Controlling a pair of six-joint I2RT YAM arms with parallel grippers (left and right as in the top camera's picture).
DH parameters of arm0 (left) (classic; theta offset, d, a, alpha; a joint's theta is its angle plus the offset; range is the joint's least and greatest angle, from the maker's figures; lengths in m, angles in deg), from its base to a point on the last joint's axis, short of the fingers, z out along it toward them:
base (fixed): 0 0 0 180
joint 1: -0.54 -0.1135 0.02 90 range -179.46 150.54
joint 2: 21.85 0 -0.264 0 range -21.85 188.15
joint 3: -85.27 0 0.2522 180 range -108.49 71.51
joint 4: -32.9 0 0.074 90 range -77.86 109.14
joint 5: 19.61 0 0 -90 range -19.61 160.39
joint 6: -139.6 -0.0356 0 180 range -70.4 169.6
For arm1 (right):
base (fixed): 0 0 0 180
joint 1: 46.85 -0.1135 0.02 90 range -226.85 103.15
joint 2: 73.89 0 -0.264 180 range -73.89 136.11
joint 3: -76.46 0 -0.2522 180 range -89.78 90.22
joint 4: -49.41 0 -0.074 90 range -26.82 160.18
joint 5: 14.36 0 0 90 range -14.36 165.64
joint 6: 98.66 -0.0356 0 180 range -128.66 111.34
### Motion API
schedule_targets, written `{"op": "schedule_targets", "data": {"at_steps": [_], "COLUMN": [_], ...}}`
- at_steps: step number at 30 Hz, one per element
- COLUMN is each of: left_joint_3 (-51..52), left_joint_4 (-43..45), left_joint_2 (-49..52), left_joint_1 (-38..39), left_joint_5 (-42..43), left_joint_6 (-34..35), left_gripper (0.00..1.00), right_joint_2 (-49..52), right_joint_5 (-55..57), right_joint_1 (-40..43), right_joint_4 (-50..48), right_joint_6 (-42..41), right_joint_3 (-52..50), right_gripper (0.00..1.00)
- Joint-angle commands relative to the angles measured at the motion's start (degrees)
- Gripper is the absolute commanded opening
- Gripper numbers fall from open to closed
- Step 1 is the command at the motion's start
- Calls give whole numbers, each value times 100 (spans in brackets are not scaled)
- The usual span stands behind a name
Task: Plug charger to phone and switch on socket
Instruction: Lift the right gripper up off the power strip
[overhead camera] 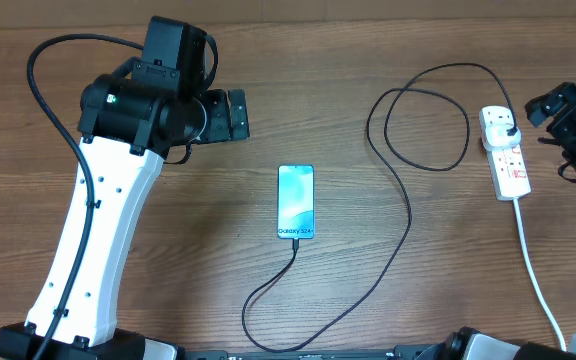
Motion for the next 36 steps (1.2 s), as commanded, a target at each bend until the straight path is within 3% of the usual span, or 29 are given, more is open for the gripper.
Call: {"op": "schedule_targets", "data": {"at_steps": [1, 36], "left_joint_3": [-44, -24], "left_joint_4": [7, 4], "left_joint_2": [26, 26], "left_joint_1": [37, 33], "left_joint_5": [-79, -216], "left_joint_6": [-107, -153], "left_gripper": [100, 100], "right_joint_2": [17, 22], "right_joint_5": [-50, -50], "right_joint_1": [-26, -26], "right_joint_4": [-17, -15], "right_joint_6": [-107, -107], "right_joint_3": [118, 118], "right_gripper": [100, 100]}}
